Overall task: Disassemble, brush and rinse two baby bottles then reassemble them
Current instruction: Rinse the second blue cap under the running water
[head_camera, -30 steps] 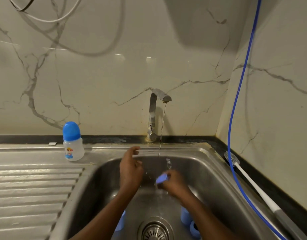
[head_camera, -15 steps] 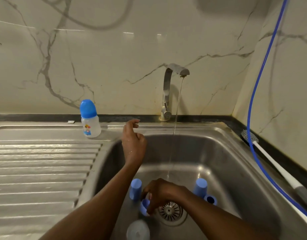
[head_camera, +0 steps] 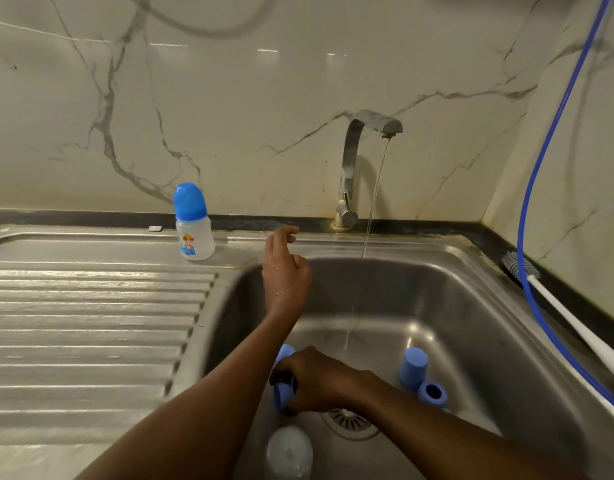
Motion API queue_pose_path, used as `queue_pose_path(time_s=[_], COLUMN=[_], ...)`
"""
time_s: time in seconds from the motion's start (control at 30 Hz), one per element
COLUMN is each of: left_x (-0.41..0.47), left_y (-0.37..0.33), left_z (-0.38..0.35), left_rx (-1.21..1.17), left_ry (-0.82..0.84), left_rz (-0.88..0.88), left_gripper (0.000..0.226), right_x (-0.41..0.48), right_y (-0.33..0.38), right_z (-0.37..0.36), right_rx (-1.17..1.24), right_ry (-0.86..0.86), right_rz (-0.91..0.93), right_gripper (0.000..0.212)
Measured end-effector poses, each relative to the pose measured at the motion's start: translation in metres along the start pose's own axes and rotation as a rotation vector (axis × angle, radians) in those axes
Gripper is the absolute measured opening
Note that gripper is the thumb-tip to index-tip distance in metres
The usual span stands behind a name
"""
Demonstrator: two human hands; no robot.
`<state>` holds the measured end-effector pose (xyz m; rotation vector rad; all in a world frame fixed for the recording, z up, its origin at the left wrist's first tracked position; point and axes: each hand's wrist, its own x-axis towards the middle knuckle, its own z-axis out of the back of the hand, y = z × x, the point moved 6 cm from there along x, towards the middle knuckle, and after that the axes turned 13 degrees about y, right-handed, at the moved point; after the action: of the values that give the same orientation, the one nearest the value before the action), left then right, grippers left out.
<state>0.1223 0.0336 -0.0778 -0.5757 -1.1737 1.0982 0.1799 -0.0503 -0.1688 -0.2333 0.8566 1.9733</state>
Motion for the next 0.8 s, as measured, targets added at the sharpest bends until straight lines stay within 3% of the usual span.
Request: queue_pose_path(time_s=[0.1,0.3,0.53,0.6,0.7,0.8], left_x=[0.001,0.000,0.000,0.000,0.000,0.002], left_y=[0.000,-0.002,-0.002,-0.001,-0.001,0.002], left_z=[-0.001,-0.003,-0.003,-0.002,0.001,0.005], left_rx=[0.008,0.005,0.005,0.001,-0.017,-0.052], left_ry=[0.007,0.008,0.011,0.001,-0.010,-0.042], left_rz=[-0.006,-0.022,-0.023,-0.013,-0.014,0.005], left_gripper=[0.050,0.049,0.050,0.050,0.049,0.047], right_x=[0.010,0.020,0.027,0.020,0.002,-0.012], right_y=[0.005,0.005,-0.002,0.003,0.010,0.008], right_z=[-0.010,-0.018,-0.030,-0.022,0.018,0.046], right_rx=[-0.078,-0.063,-0.099,-0.090,-0.084,-0.162], right_ry=[-0.082,-0.121,-0.049,-0.058,-0.163,-0.323], right_rz=[0.062,0.110,0.145,0.120,-0.012,-0.101], right_gripper=[0.023,0.020,0.045,0.044,0.026,0.036])
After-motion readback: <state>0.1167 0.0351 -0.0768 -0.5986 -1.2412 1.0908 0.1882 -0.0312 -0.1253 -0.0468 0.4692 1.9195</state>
